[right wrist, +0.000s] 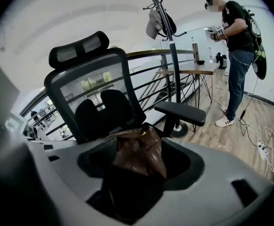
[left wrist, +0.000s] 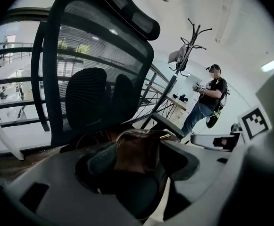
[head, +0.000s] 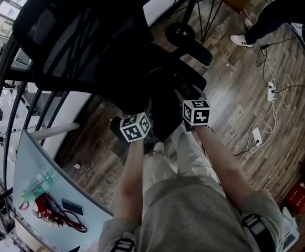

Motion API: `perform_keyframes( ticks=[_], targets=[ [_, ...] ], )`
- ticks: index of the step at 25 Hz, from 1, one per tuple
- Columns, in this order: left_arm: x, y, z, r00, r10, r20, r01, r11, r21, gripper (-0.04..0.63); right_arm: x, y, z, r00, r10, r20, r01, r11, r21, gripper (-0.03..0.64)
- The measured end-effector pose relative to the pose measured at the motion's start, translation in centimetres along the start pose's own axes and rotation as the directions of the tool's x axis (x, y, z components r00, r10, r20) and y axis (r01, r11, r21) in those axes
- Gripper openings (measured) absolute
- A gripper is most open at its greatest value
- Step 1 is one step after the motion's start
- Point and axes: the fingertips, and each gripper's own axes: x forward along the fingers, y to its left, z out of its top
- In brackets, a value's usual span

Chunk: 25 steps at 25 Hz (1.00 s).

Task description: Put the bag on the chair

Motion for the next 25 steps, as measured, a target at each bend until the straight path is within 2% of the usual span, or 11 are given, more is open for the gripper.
perform_keyframes(
  ticks=[6,7,9,14,17,25],
  targets=[
    [-4.0,-2.3,1.2,0.998,-0.052,0.044,0.051,0.998,0.038,0.223,-4.8,2.0,1.3,0.997,0.003,0.077,-0.004,1.000,0.010,0.269],
    [-4.8,-2.6,1.5,0.997,-0.054,0.054,0.052,0.998,0.039,0.203,-5.7,2.4,1.5,0.996,0.007,0.085,-0.008,1.000,0.005,0.249],
    [-6.4,-3.0,2.0,0.995,-0.054,0.080,0.051,0.998,0.037,0.154,-7.5,3.1,1.7,0.995,0.009,0.100,-0.008,1.000,-0.006,0.165],
    [-9.8,-4.8,2.7,0.988,-0.087,0.125,0.079,0.995,0.062,0.074,-11.4,5.0,2.1,0.990,0.014,0.141,-0.012,1.000,-0.012,0.046],
    [-11.6,-5.7,2.5,0.988,-0.108,0.115,0.099,0.992,0.079,0.049,-13.6,6.5,2.2,0.985,0.020,0.172,-0.016,1.000,-0.020,0.026],
    [-15.6,-7.5,2.3,0.979,-0.177,0.100,0.164,0.978,0.129,0.033,-18.5,9.5,2.0,0.973,0.026,0.231,-0.021,0.999,-0.027,0.009]
  ],
)
